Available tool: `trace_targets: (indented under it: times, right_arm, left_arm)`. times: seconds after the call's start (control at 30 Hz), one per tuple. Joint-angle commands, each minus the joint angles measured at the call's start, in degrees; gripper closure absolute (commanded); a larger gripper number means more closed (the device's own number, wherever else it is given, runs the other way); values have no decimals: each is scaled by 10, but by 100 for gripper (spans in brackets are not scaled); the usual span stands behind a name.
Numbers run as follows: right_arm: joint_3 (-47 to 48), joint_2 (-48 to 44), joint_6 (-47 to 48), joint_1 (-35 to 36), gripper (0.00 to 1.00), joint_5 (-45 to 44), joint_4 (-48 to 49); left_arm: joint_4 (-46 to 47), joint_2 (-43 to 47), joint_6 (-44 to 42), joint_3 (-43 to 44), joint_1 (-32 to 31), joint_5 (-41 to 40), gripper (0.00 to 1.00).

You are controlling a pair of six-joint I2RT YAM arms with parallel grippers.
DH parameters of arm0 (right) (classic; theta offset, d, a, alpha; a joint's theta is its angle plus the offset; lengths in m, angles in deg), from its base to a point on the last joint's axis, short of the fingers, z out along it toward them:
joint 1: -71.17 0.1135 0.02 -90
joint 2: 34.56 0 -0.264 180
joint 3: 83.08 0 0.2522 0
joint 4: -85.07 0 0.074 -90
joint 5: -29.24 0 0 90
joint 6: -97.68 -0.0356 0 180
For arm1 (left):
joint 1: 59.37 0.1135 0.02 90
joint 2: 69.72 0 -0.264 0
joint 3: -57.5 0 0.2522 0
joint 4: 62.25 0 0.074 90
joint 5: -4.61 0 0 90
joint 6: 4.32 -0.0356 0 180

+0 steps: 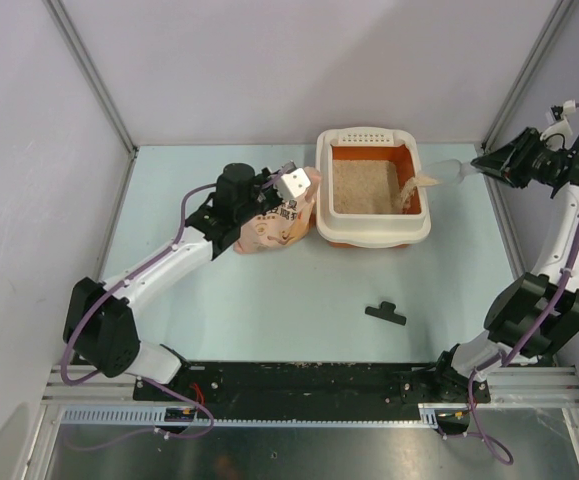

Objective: Fill the litter box with clean litter

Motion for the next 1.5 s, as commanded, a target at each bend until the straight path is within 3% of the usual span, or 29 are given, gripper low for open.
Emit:
trace_targets:
  times: [0.0,0.3,0.43,0.6,0.73,0.83,1.03,1.47]
  right_arm:
    - [55,23,0,14,100,-4,8]
    - [196,136,3,75,100,-36,22]
    - [266,175,19,117,100,-111,23]
    - [334,211,78,176,100,-171,11]
    - [346,188,169,225,100,-193,-7]
    - [321,156,203,249,100,-95,-10]
    - [303,154,192,308,100,-18,-39]
    - [322,210,153,390,100,-21,-19]
  left_arm:
    - [69,-1,-5,30,-1,40,100]
    - [69,0,-6,30,1,22,100]
    - [69,5,-9,28,1,11,100]
    - [69,10,-13,27,3,5,100]
    - [69,13,-16,27,4,-2,100]
    - [69,16,-11,26,5,-6,100]
    - [76,15,-3,26,9,-17,100]
    - [76,23,14,38,11,-26,100]
